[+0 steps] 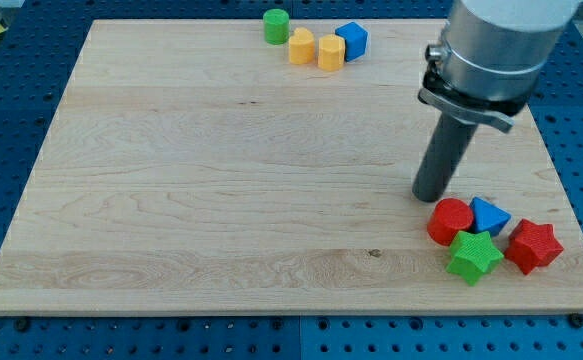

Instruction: Slide the green circle above the blue cube

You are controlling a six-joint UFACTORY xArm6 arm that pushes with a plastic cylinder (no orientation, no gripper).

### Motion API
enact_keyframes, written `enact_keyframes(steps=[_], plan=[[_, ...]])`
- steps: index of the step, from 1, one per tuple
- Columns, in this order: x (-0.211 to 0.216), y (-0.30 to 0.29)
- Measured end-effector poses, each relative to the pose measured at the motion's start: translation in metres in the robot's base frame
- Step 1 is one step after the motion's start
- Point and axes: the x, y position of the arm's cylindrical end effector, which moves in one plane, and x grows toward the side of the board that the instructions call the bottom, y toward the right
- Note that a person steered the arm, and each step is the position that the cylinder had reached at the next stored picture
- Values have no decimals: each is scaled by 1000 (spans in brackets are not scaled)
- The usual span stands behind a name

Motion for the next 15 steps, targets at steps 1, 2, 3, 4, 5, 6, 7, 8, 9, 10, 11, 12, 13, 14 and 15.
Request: enact_keyframes(steps=[1,2,3,4,5,6,7,8,9,10,11,12,13,14,15], plan=[[-43,-40],[-91,-97],[-132,-166],[-179,-208],[-254,-210],[-298,-167],[-298,-162],[-298,-162],[-298,-162],[-300,-156],[-301,-150],[-301,-152],[-300,-154],[-301,-154],[-301,-152]])
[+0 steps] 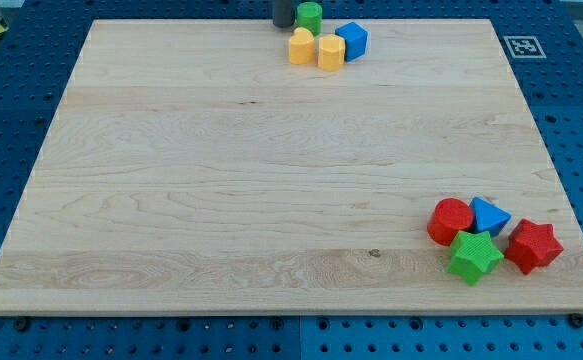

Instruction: Slide the green circle above the blue cube

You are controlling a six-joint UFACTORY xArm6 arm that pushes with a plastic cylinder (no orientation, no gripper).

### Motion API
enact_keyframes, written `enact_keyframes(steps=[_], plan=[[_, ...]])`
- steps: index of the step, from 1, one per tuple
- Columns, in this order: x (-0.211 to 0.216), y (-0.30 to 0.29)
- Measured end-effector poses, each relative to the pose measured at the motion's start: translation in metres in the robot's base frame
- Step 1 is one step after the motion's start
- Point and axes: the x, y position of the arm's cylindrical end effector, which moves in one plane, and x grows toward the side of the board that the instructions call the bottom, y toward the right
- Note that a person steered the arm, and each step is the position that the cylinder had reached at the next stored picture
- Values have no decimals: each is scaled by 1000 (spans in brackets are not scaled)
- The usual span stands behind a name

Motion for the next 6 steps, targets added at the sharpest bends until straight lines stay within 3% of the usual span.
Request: enact_keyframes(steps=[6], plan=[[2,85]])
